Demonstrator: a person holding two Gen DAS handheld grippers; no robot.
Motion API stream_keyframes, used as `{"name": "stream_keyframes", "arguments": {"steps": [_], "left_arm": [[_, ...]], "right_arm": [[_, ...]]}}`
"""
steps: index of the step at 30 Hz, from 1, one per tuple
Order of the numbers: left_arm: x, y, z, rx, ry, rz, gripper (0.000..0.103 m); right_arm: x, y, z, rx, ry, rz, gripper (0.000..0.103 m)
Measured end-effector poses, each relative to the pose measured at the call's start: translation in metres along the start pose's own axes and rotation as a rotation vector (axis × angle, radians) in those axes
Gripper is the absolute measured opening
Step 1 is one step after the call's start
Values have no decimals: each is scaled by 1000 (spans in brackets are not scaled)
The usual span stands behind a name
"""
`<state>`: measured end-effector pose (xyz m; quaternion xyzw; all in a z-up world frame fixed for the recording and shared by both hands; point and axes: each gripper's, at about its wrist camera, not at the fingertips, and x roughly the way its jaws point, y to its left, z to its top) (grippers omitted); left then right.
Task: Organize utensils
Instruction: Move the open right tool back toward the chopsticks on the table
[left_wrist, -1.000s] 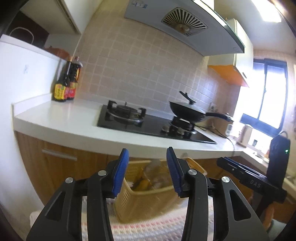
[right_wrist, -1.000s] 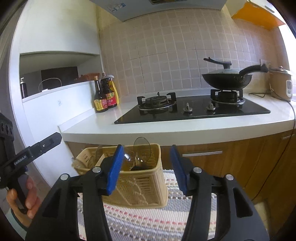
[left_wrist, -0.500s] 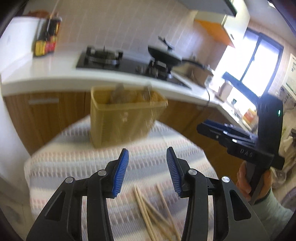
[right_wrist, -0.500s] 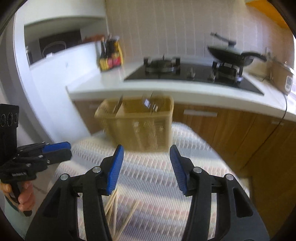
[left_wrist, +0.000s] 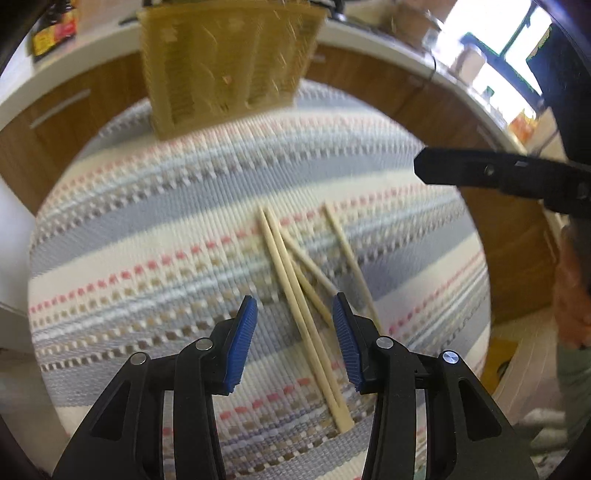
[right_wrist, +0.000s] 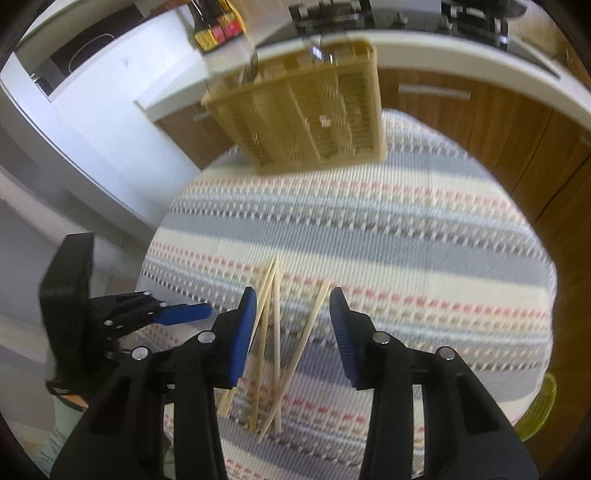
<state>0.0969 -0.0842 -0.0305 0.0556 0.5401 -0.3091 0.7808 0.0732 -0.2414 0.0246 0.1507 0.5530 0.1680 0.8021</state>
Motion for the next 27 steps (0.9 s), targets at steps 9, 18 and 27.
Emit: {"name": "stream_keyframes", "arguments": {"steps": [9, 18, 27], "left_arm": [[36, -8, -1, 36, 87, 47, 41], [44, -16, 3, 34, 79, 123, 25], [49, -13, 17, 9, 41, 163, 13]], "right_arm": [[18, -8, -12, 36, 71, 23, 38], [30, -29, -22, 80, 121, 37, 38], [56, -28, -20, 97, 205, 45, 38]]}}
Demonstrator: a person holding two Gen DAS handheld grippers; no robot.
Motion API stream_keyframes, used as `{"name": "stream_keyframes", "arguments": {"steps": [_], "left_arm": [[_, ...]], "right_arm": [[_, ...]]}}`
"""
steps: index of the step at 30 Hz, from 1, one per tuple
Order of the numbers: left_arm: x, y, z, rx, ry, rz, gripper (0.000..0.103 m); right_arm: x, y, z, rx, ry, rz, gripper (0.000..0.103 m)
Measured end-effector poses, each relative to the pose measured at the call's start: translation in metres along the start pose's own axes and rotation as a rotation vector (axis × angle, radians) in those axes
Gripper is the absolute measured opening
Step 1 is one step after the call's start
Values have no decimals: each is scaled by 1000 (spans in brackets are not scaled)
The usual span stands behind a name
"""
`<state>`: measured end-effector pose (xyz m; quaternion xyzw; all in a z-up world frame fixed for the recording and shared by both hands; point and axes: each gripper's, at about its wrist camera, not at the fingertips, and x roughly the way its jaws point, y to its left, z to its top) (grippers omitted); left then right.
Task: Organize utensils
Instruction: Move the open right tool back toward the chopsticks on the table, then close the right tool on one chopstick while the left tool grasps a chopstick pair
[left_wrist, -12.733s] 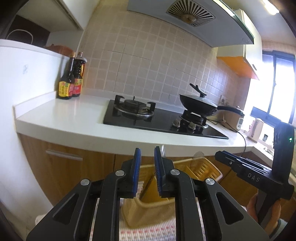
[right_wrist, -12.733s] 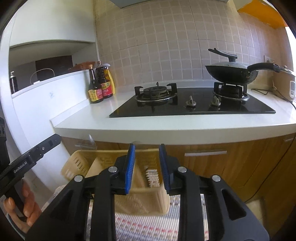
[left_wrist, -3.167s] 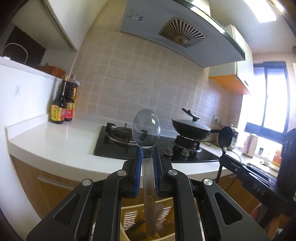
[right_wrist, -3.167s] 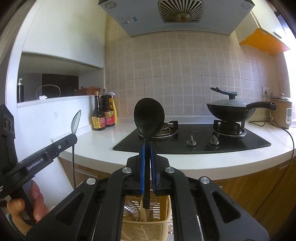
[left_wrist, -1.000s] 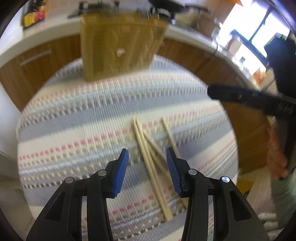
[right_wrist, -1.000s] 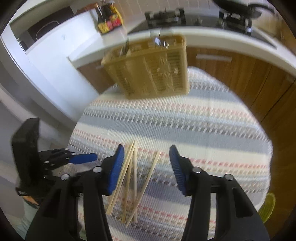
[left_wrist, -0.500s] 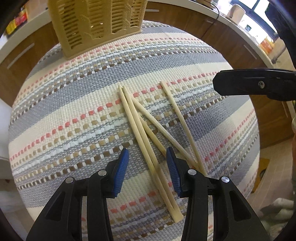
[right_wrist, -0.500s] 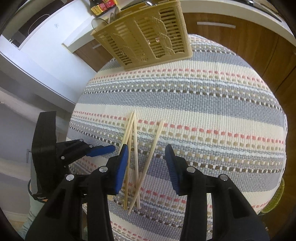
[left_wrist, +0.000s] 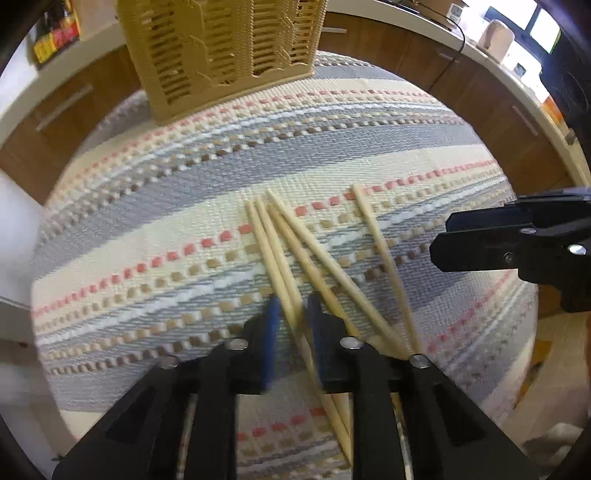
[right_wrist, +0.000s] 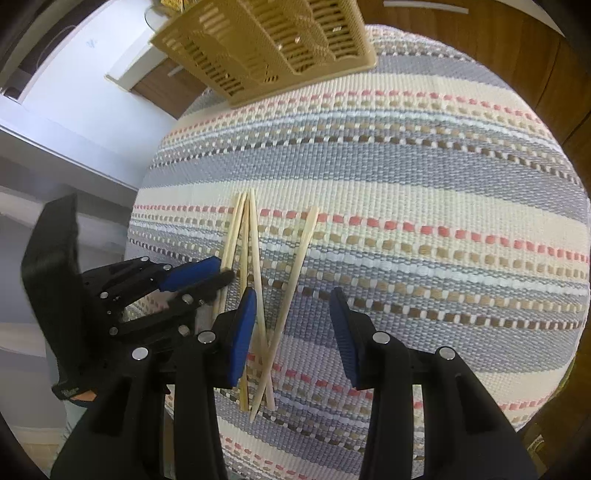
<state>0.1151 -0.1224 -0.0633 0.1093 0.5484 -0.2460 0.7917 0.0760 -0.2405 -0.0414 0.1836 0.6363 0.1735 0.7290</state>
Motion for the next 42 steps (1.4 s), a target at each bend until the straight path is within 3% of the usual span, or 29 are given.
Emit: {"name": "stream_keyframes", "arguments": {"steps": [2, 4, 5, 8, 13, 16, 18, 20, 23, 28, 31, 32, 33, 38, 42], "left_arm": [[-1, 3, -2, -5, -20, -11, 12], [-4, 7, -7, -24, -26, -24, 8], [-7, 10, -8, -38, -41, -16, 0], [-17, 23, -18, -58, -64, 19, 0], [-21, 41, -24, -92, -62, -51, 0], [-32, 52, -24, -134, -89, -167, 1], [-32, 50, -23, -114, -65, -194, 20], [-29, 45, -23, -85, -48, -172, 29], [-22, 32, -19, -34, -12, -105, 32], [-17, -3, -9, 113, 79, 10, 41], [-15, -21, -6, 164, 106, 73, 34], [-16, -24, -5, 168, 112, 74, 18], [-16, -26, -4, 166, 113, 79, 15], [-15, -20, -7, 111, 77, 54, 10], [-43, -2, -18, 28, -54, -29, 10]], "right_arm": [[9, 2, 2, 7, 17, -15, 36], [19, 3, 3, 19, 44, -9, 28], [23, 4, 4, 22, 52, -9, 26], [31, 14, 8, 14, 59, -34, 24], [47, 33, 11, -20, 78, -114, 24], [54, 42, 11, -47, 82, -167, 23], [58, 49, 10, -61, 83, -198, 20], [63, 58, 6, -105, 83, -242, 13], [71, 69, -2, -162, 84, -282, 4], [71, 69, -13, -182, 90, -285, 3], [67, 62, -19, -179, 92, -274, 3], [65, 58, -21, -172, 93, -256, 3], [60, 49, -23, -168, 92, -240, 3], [30, 25, -32, -151, 40, -174, 3], [10, 27, -40, -172, -26, -137, 3]]}}
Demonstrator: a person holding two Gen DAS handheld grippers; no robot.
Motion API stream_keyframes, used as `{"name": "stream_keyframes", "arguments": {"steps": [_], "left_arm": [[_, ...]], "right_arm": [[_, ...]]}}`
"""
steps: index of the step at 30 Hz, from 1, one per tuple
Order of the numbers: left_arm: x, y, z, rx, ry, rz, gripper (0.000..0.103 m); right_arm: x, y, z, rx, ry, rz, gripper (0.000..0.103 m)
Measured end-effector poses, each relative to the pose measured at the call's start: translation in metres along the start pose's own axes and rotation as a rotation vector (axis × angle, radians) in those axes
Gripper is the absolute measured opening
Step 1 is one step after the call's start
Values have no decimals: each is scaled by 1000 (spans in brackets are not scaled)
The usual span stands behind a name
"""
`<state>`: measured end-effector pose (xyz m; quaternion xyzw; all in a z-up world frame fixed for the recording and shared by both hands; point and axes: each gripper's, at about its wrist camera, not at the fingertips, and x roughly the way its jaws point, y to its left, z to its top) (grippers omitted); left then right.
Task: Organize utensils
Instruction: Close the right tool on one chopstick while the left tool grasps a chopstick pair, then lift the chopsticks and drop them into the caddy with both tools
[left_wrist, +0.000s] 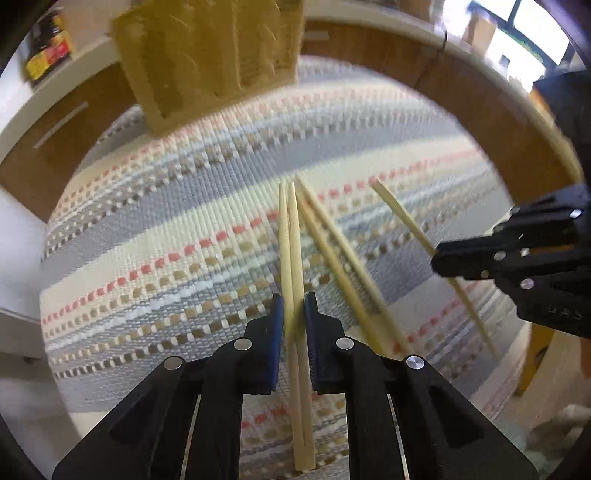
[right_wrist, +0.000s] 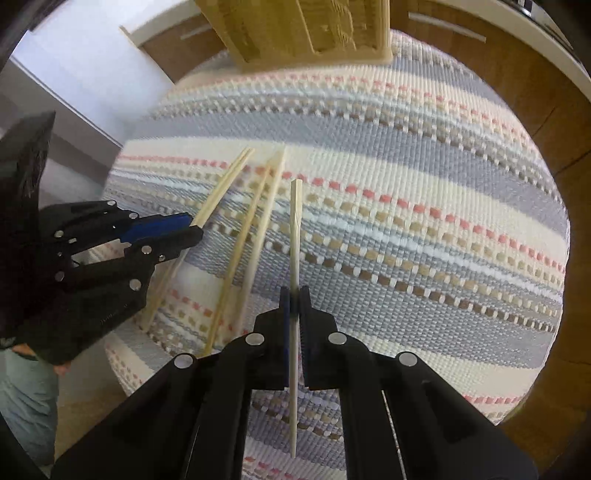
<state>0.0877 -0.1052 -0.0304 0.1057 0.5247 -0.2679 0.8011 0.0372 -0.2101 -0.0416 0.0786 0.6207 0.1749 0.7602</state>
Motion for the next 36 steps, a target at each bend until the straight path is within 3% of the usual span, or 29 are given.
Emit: {"name": "stream_keyframes", "arguments": {"steps": [11, 20, 24, 29, 36], "left_arm": [[-115, 26, -4, -133, -429, -109, 10], [-193, 40, 23, -210, -793, -72, 10], [-207, 39, 44, -216, -895, -67, 10], [-215, 41, 69, -212, -1018, 12, 10], [-198, 63, 102, -224, -1139, 25, 10]], "right_arm": [[-75, 12, 7, -96, -266, 19, 3], [-141, 31, 38, -122, -570, 8, 4], [-171, 25, 64, -98, -697, -5, 4], [-197, 20, 97, -74, -839, -37, 4], [-204, 0, 139, -80, -1076, -75, 4]]}}
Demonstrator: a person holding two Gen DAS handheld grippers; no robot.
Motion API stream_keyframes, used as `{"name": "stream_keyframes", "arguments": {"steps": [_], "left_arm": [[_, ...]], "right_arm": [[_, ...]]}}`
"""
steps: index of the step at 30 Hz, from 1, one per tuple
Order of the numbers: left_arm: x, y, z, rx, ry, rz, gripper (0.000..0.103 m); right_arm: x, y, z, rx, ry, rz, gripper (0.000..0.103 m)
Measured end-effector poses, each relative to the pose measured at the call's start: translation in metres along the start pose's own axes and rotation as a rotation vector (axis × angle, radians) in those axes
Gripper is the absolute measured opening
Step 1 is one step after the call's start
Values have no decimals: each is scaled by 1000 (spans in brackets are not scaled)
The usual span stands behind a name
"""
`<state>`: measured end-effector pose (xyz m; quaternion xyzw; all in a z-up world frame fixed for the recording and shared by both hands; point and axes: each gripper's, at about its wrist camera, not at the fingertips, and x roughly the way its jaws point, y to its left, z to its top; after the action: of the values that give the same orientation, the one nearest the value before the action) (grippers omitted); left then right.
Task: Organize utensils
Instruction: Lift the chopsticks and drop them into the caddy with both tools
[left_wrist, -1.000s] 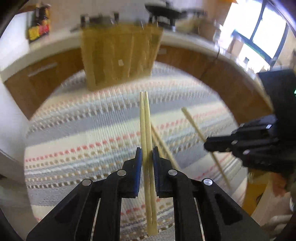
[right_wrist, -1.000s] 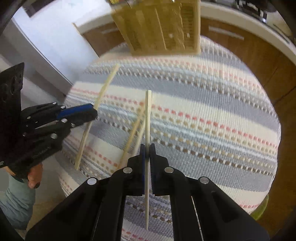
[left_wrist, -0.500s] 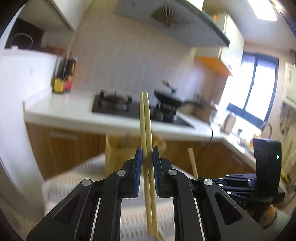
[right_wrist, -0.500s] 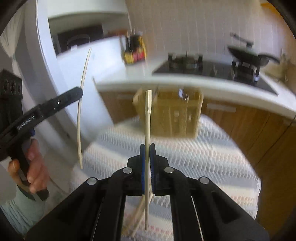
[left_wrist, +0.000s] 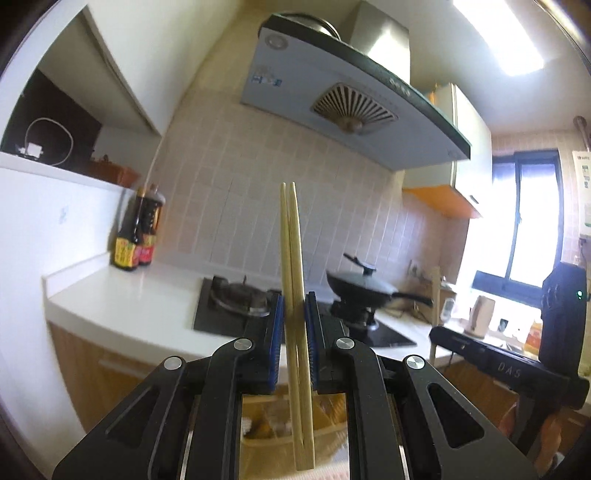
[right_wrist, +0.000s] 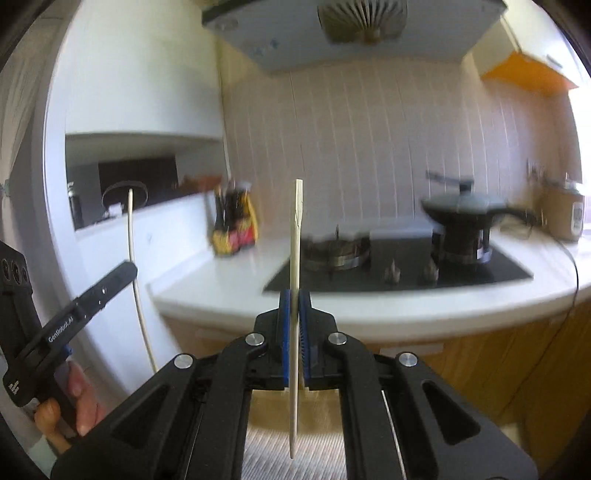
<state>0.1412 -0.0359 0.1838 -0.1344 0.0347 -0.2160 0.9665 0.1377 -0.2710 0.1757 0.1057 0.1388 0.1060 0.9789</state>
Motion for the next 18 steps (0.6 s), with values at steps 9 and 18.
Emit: {"name": "stream_keyframes", "arguments": {"steps": [9, 18], "left_arm": [[63, 24, -28, 14, 17, -22, 10], [94, 38, -61, 39, 7, 75, 10]], "right_arm": [[62, -13, -15, -70, -88, -47, 4], [100, -29, -37, -34, -70, -82, 4]]}}
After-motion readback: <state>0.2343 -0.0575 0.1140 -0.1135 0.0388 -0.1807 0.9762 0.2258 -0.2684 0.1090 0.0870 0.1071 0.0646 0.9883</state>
